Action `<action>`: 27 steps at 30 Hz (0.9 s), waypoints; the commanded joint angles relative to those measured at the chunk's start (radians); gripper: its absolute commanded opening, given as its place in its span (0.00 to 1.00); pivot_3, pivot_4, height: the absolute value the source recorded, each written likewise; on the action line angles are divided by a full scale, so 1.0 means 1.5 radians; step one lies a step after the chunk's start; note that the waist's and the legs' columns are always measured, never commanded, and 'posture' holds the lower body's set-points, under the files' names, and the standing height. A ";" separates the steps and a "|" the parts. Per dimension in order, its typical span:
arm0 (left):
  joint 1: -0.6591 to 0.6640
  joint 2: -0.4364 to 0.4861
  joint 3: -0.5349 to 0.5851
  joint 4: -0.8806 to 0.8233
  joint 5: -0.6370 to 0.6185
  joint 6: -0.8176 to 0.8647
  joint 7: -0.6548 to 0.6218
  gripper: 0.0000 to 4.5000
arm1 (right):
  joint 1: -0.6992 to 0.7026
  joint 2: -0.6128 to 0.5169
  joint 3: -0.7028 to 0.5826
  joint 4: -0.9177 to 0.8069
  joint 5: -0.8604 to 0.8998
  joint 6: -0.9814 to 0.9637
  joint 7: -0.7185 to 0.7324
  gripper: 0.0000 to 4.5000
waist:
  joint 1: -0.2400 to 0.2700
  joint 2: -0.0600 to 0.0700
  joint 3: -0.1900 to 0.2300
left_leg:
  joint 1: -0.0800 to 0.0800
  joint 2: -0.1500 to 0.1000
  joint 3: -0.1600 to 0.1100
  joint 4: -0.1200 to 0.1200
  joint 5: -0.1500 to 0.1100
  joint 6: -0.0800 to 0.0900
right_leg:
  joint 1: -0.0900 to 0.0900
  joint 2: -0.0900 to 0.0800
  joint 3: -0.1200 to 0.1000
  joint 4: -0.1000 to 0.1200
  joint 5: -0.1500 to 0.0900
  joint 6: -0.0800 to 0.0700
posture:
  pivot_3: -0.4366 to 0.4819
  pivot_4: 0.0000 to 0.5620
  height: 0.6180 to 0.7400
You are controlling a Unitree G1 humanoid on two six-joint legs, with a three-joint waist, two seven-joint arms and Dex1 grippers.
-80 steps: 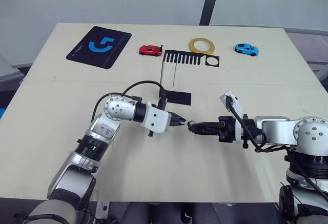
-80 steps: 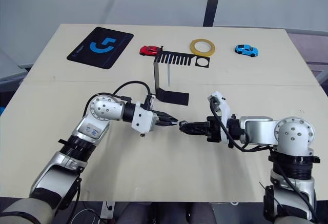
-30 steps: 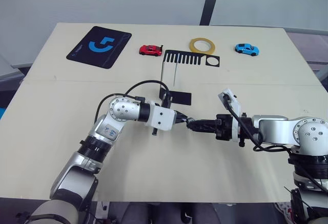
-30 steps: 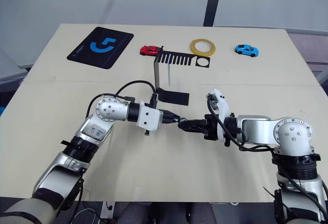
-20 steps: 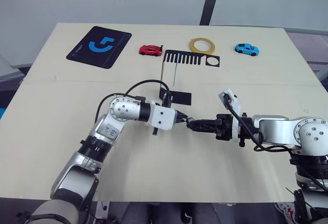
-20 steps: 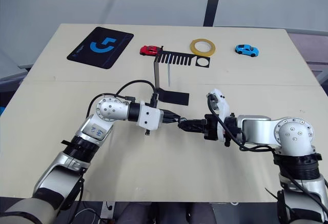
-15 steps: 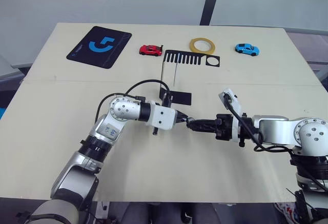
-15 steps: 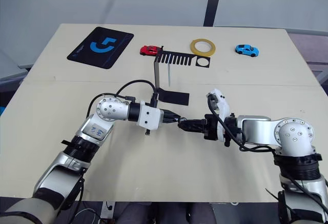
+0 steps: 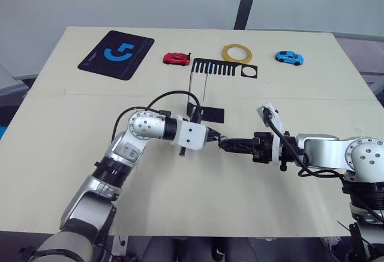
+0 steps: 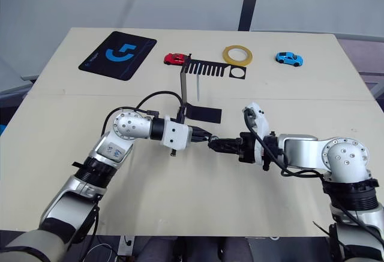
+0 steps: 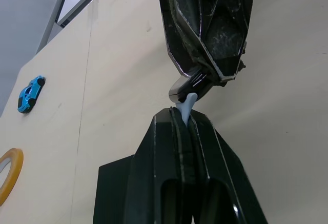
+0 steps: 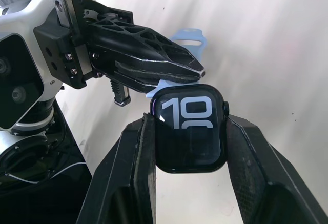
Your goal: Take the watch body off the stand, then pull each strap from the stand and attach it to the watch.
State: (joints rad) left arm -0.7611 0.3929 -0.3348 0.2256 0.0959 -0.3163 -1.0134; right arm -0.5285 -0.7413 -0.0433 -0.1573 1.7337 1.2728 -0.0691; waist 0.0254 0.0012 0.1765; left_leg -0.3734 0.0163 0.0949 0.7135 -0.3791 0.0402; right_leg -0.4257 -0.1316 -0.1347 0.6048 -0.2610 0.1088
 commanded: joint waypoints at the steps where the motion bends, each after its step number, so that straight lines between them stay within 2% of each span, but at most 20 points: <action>1: -0.014 -0.018 -0.005 -0.017 -0.010 -0.007 0.009 0.00 | 0.001 -0.004 0.007 -0.034 0.028 -0.010 0.005 0.34 | 0.000 0.000 0.000 | 0.000 0.000 0.000 0.000 0.000 0.000 | 0.000 0.000 0.000 0.000 0.000 0.000 | 0.48 0.27 0.93; 27: -0.017 -0.024 -0.003 -0.004 -0.006 -0.013 0.012 0.00 | 0.003 -0.007 0.011 -0.036 0.026 -0.017 0.006 0.34 | 0.000 0.000 0.000 | 0.000 0.000 0.000 0.000 0.000 0.000 | 0.000 0.000 0.000 0.000 0.000 0.000 | 0.48 0.27 0.93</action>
State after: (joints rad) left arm -0.7612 0.3803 -0.3348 0.2486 0.0974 -0.3165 -1.0123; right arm -0.5254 -0.7444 -0.0296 -0.1581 1.7394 1.2623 -0.0727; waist 0.0256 0.0012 0.1765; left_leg -0.3737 0.0163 0.0948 0.7138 -0.3793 0.0405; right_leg -0.4257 -0.1317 -0.1349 0.6047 -0.2610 0.1088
